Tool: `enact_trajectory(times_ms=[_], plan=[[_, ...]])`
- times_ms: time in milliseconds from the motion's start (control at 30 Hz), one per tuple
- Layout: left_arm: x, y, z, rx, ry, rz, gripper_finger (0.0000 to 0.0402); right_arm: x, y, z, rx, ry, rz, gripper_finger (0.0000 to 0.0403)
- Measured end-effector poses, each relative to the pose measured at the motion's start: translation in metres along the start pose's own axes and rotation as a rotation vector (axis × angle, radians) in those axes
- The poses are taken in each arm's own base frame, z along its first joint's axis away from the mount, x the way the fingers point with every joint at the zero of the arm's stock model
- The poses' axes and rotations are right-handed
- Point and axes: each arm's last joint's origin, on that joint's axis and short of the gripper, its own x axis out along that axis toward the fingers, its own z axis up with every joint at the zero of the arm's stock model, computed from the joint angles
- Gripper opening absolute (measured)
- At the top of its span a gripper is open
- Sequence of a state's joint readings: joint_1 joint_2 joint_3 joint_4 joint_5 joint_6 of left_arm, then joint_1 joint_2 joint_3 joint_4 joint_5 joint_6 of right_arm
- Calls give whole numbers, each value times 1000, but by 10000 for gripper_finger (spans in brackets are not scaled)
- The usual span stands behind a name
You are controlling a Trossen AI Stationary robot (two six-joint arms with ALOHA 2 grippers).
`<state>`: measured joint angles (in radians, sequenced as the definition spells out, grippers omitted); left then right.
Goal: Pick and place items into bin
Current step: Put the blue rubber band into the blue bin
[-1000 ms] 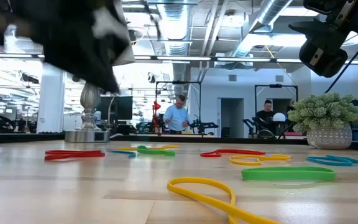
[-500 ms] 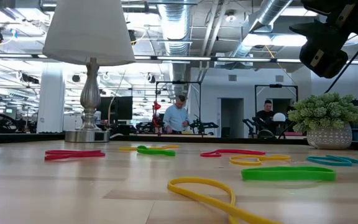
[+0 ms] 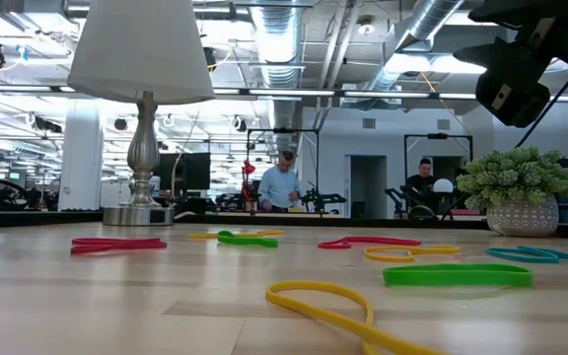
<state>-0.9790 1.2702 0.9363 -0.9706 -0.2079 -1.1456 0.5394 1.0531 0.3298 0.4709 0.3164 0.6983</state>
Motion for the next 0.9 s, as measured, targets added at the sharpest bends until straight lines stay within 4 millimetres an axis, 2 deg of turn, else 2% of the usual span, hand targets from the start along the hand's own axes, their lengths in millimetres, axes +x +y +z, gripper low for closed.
enact_trajectory(times_ms=[267,433,600,733,833,900], plan=[[28,-7,-6,-74,176,111,20,3,-12,6,-37,-8,-65,135],[41,-5,-7,-87,257,199,61,4,-17,5,-69,52,-51,138],[42,-3,-2,-57,259,201,111,4,-17,5,-72,56,-48,144],[28,1,7,-45,105,227,127,4,-18,3,-75,85,-47,145],[4,4,14,-22,-72,246,127,6,-15,6,-62,138,-85,143],[-15,6,15,-3,-218,245,126,7,-7,15,-68,202,-114,141]])
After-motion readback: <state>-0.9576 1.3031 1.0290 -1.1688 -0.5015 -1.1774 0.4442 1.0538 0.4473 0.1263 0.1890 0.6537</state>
